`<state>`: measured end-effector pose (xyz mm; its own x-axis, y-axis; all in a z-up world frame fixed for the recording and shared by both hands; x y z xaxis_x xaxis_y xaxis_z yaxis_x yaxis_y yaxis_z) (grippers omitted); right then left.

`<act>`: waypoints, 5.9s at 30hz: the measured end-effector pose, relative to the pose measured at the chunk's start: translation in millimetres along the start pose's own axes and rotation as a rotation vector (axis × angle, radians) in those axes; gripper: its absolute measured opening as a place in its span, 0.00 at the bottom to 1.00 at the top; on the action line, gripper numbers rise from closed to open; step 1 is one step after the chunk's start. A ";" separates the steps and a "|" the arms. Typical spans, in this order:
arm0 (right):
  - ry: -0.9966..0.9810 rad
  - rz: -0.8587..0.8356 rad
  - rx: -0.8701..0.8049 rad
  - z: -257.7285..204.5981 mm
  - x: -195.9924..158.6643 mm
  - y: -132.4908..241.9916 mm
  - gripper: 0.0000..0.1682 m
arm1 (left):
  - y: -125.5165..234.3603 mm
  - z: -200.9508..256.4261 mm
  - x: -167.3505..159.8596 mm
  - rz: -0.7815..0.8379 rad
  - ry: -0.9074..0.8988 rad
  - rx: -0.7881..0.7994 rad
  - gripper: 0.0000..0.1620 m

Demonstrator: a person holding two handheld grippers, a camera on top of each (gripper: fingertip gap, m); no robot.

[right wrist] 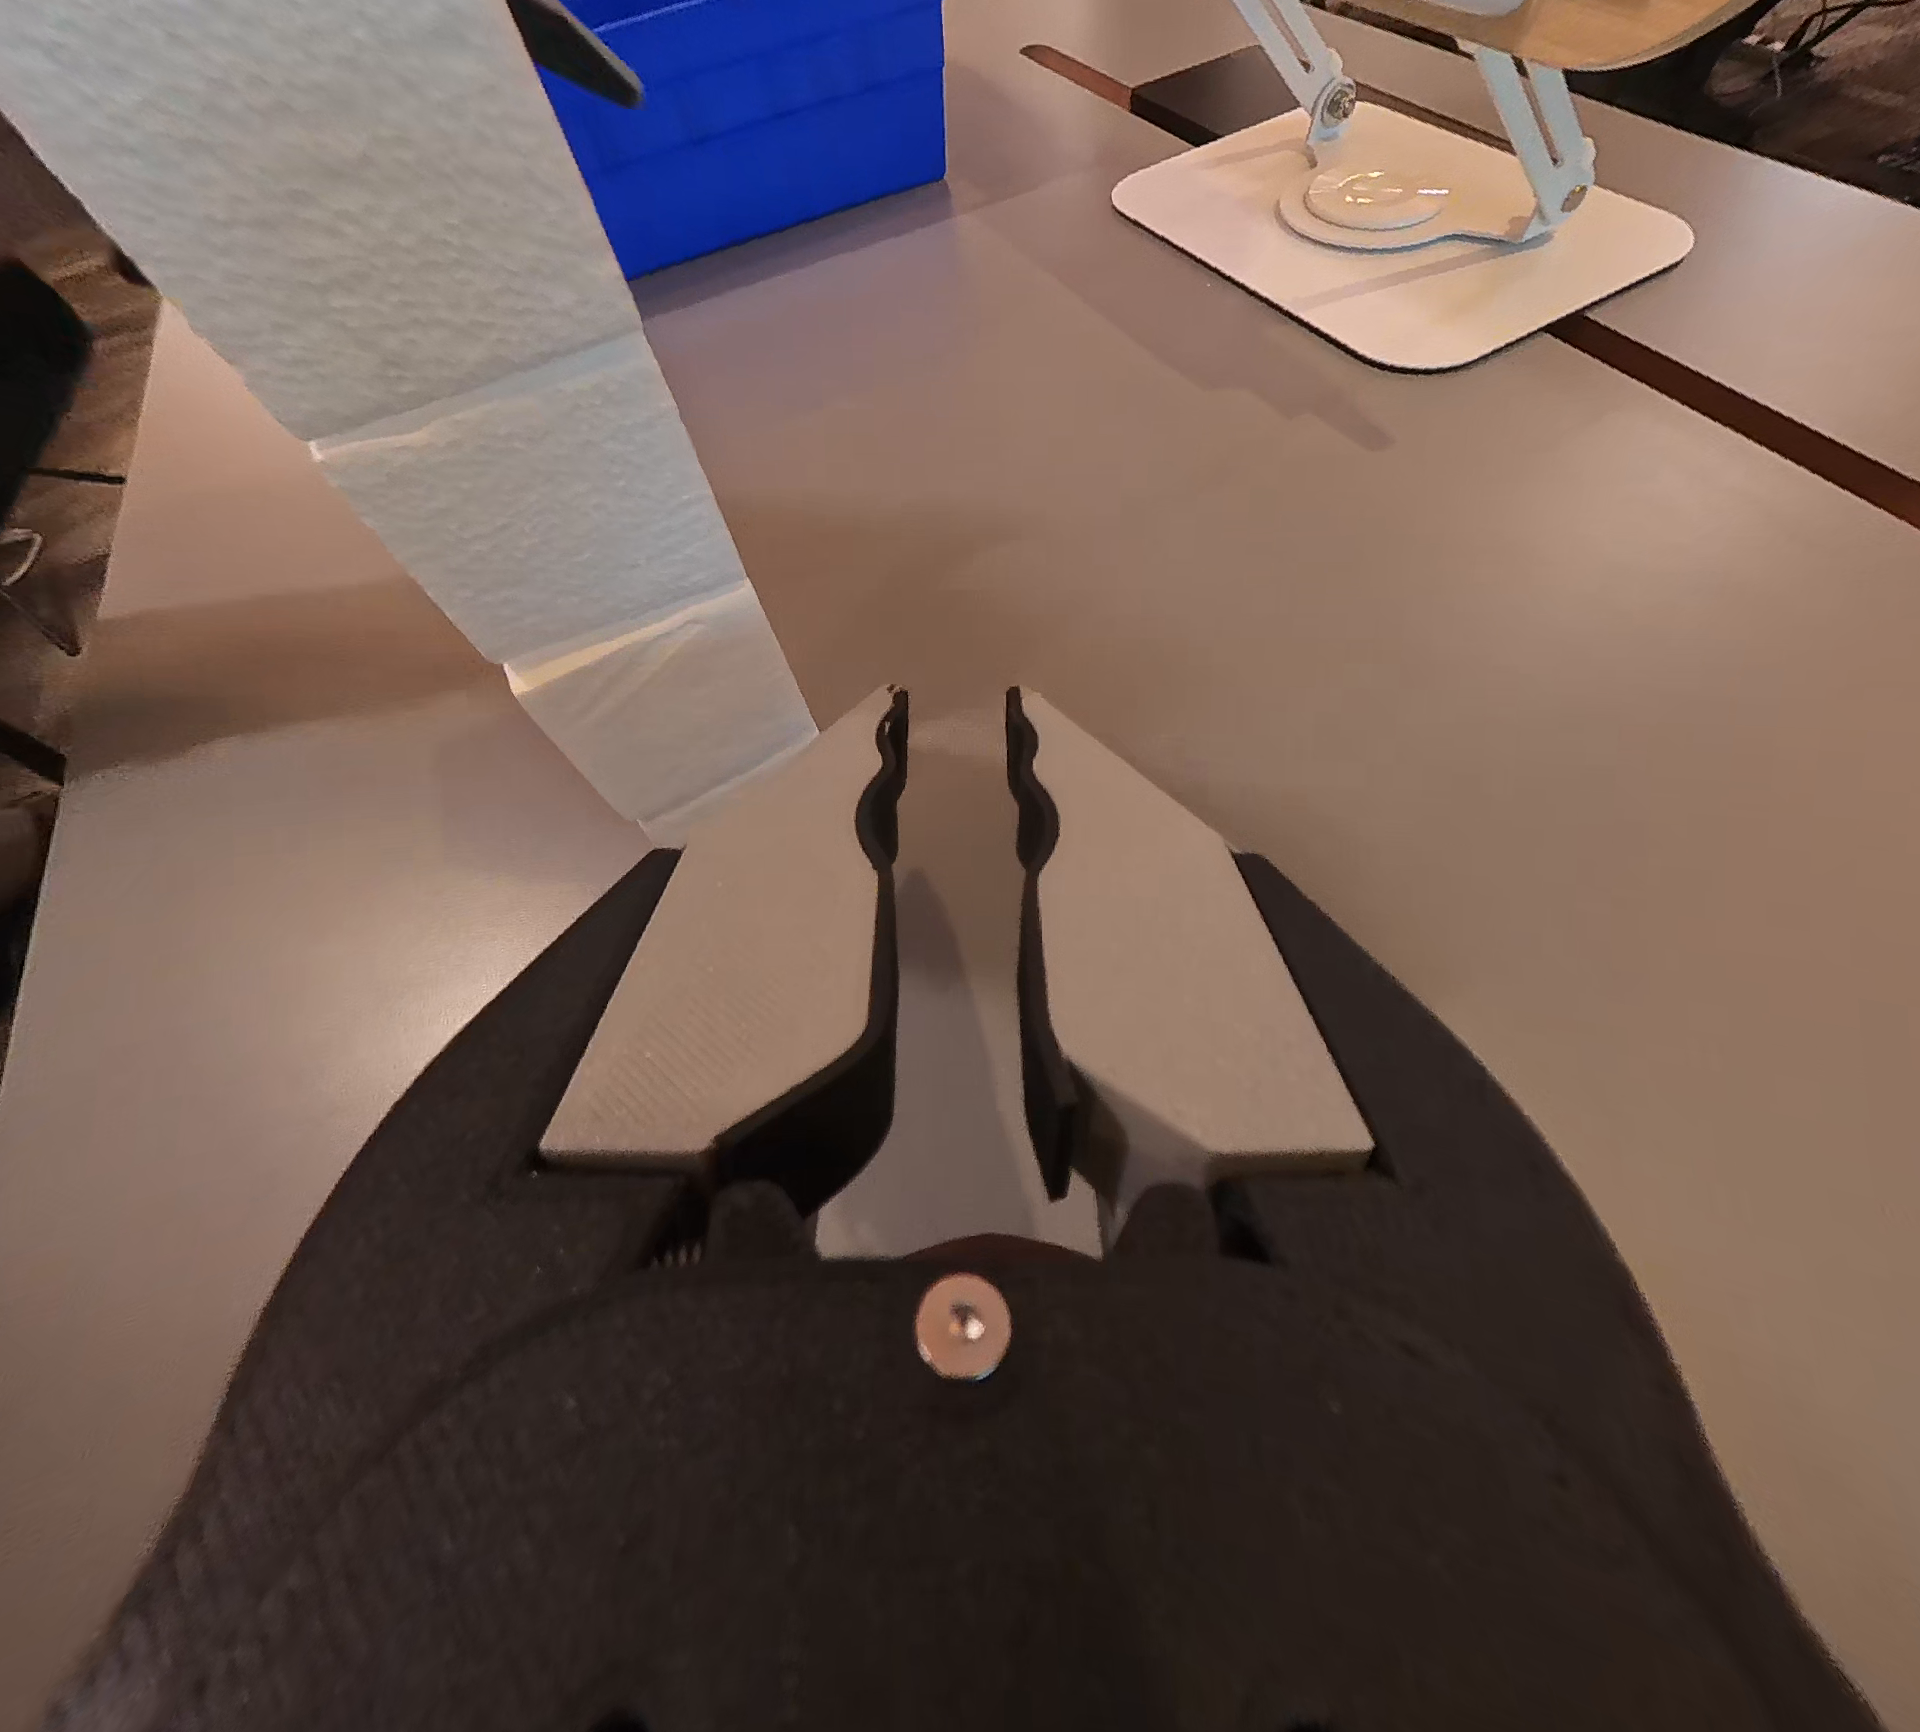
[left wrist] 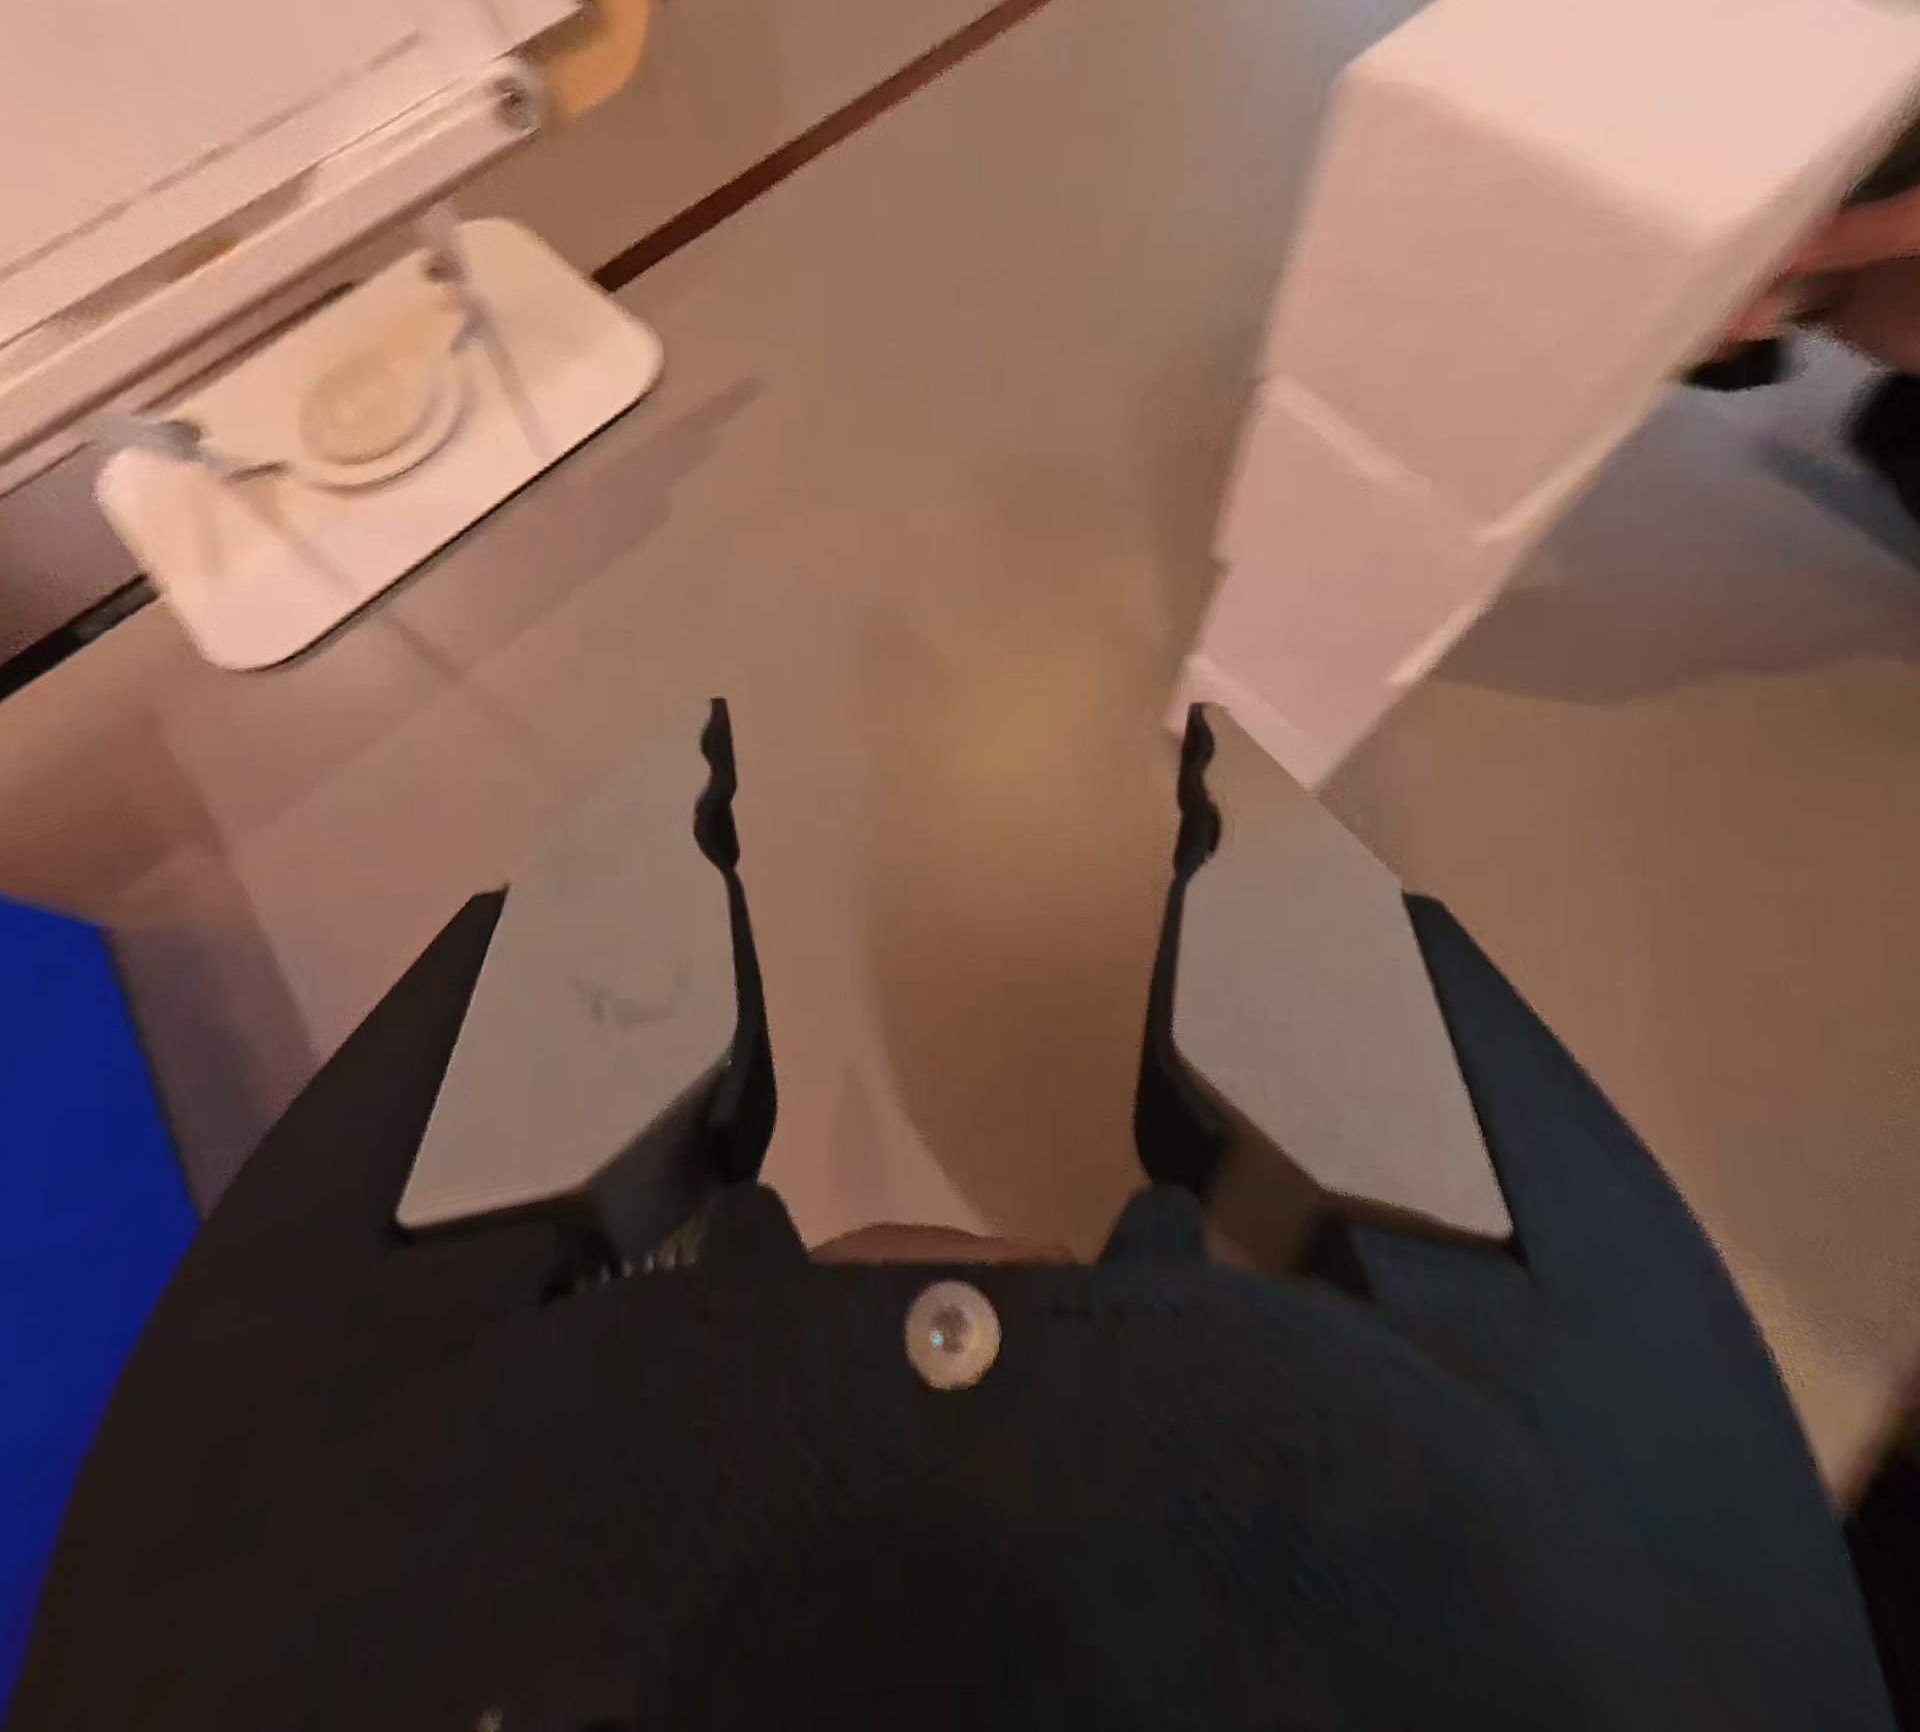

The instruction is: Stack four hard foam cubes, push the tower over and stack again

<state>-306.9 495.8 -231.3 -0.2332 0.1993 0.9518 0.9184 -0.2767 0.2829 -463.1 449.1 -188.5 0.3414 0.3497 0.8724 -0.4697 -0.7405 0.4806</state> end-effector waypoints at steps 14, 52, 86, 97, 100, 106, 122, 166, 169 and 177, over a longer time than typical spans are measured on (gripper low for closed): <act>0.229 0.082 -0.595 66.9 21.3 26.8 0.43 | -37.2 -71.9 -47.1 0.216 0.159 0.382 0.47; 0.382 0.007 -0.227 -46.3 -8.3 14.0 0.00 | -15.5 -97.9 -71.5 0.130 0.184 0.495 0.50; 0.325 -0.077 -0.494 38.0 -12.0 -3.1 0.00 | 18.4 -120.8 -62.6 0.260 0.245 0.559 0.47; 0.308 -0.102 -0.488 38.5 -20.9 -8.4 0.02 | 16.0 -116.1 -55.5 0.279 0.178 0.587 0.51; 0.309 -0.114 -0.481 37.3 -23.3 -10.8 0.02 | 15.4 -115.5 -55.2 0.278 0.175 0.584 0.51; 0.292 -0.102 -0.483 38.6 -22.4 -10.0 0.02 | 16.0 -114.5 -54.0 0.282 0.172 0.582 0.50; 0.251 -0.072 -0.490 38.4 -20.1 -8.9 0.05 | 14.5 -111.8 -52.3 0.283 0.161 0.573 0.50; 0.316 -0.003 0.417 -140.5 -18.6 -40.3 0.00 | 5.9 -83.7 -39.3 0.303 0.105 0.422 0.45; 0.392 -0.142 0.357 -140.9 -44.6 -60.4 0.00 | 2.0 -71.9 -34.6 0.305 0.077 0.367 0.45; 0.399 -0.121 -0.085 -68.4 -30.1 -70.7 0.06 | -8.9 -20.4 -20.7 0.317 -0.087 0.136 0.39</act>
<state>-386.7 445.0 -271.9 -0.4588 -0.1396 0.8775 0.8510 -0.3531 0.3888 -482.6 460.2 -209.1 0.2668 0.0447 0.9627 -0.4524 -0.8762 0.1661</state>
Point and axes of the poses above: each gripper's, where its closed fingertips meet, y back along the fingers, x out of its top, z = x × y across the jaws, the point moved 1 cm from there along y, back along the fingers, and after that the axes turned 7 degrees about z, right-handed, at the moved point
